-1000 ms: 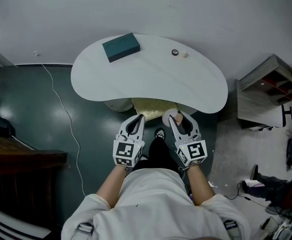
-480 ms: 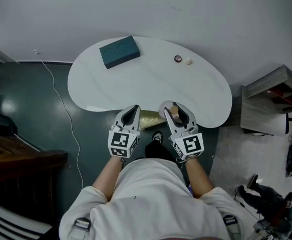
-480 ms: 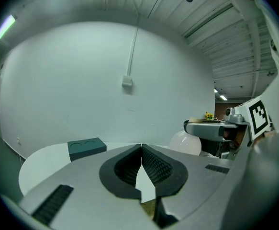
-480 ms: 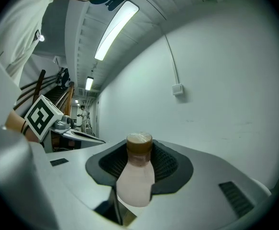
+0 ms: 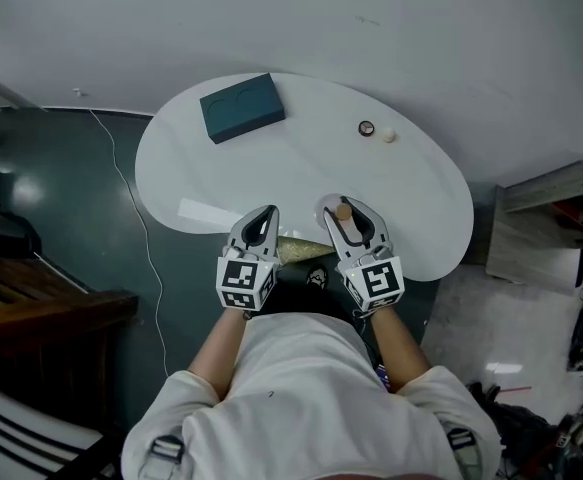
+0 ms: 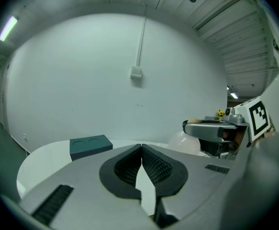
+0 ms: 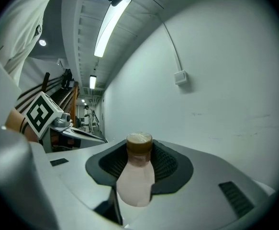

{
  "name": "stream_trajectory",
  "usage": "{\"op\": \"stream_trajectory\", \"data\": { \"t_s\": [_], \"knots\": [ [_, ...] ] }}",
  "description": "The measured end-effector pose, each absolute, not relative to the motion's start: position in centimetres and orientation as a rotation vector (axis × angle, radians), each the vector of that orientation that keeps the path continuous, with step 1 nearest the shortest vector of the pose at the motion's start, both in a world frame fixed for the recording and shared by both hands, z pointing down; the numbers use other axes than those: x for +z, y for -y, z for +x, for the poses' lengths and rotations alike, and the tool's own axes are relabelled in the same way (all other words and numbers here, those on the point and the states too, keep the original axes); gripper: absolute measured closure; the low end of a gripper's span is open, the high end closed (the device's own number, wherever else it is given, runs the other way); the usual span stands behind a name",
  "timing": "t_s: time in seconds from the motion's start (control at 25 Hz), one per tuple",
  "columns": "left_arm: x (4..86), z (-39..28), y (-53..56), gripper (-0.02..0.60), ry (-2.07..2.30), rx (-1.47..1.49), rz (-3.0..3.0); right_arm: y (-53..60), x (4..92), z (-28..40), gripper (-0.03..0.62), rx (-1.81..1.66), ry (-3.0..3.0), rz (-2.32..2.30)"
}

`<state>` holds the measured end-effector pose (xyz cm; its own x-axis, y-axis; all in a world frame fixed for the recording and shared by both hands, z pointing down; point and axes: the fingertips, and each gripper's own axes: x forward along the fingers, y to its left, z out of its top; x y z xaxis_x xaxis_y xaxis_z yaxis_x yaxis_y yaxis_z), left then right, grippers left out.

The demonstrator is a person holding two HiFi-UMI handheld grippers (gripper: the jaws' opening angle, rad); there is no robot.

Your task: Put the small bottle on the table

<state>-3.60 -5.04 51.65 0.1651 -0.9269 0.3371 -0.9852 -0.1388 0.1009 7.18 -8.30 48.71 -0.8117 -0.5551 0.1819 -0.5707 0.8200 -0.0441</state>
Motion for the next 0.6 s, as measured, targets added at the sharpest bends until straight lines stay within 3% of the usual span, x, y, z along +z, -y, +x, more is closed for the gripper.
{"op": "stream_trajectory", "data": {
  "t_s": [0.6],
  "knots": [
    [56.0, -11.8, 12.9, 0.561, 1.755, 0.353, 2.120, 16.5, 52.2, -0.6, 0.457, 0.222, 2.760, 0.952]
  ]
}}
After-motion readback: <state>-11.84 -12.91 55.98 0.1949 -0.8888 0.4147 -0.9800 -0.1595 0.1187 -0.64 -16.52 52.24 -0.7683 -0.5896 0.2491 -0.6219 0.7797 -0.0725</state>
